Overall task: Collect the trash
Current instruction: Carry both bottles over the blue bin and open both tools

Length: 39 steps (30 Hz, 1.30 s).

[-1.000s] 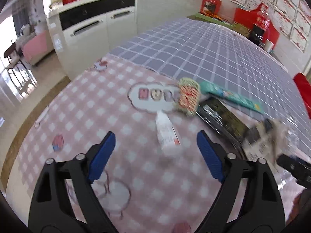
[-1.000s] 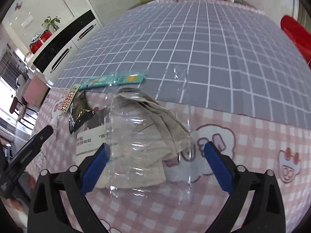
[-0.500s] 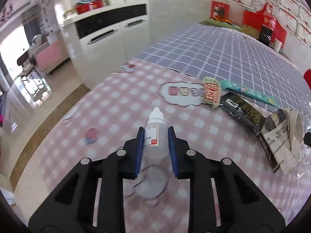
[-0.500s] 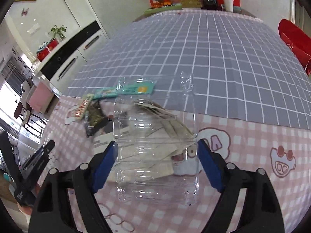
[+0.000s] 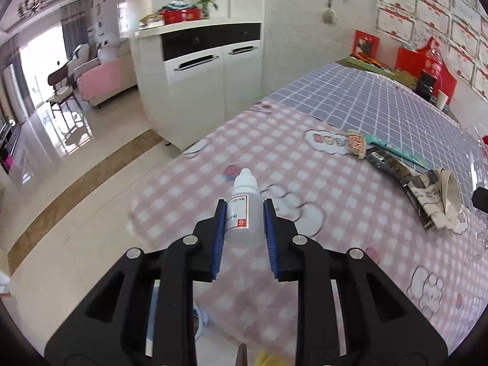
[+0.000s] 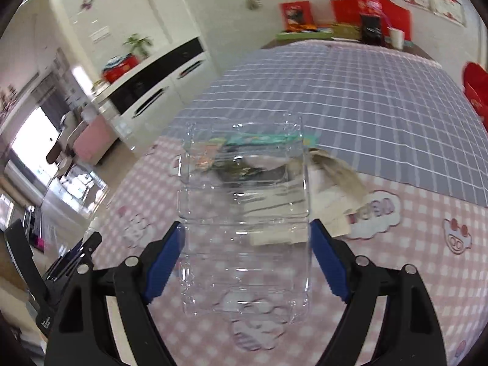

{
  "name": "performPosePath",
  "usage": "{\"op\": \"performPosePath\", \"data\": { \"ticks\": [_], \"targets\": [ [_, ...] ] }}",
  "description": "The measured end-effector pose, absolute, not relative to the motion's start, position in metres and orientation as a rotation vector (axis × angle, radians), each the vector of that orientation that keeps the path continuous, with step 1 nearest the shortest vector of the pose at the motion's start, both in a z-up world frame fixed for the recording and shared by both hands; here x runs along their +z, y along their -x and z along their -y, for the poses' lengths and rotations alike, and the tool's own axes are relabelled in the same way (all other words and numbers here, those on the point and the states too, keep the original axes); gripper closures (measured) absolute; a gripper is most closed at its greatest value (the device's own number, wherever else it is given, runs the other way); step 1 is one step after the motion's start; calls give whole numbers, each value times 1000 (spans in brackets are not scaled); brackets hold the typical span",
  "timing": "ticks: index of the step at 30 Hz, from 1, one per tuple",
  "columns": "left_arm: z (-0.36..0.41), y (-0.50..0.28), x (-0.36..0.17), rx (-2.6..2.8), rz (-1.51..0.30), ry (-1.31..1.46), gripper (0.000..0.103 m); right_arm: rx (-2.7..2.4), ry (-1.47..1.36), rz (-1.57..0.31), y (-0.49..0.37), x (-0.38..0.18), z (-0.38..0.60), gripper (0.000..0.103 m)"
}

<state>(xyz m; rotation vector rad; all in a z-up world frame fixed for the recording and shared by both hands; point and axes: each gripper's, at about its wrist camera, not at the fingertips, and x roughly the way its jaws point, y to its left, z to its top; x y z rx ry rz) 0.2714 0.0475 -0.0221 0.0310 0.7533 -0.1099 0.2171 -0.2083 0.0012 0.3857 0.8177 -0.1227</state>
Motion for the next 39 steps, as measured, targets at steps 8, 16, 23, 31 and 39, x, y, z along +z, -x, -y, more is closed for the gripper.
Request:
{"op": "performPosePath", "data": {
  "ticks": [8,16,23,31,39],
  "targets": [
    [-119,-234,-29,29,-762,32,78,88,-289,-872,-226,0,115,22],
    [-196,-198,-64,214,-845,114,78,304,-128,-939,-239,-14,0,22],
    [-245,-179,-92,321,-897,177,78,412,-30,-1007,-241,-36,-68,22],
    [-263,-172,-88,340,-820,145,17,441,22,-1059,-244,-57,-101,22],
    [-284,-162,-97,425,-854,189,17,486,105,-1111,-257,-78,-139,21]
  ]
}}
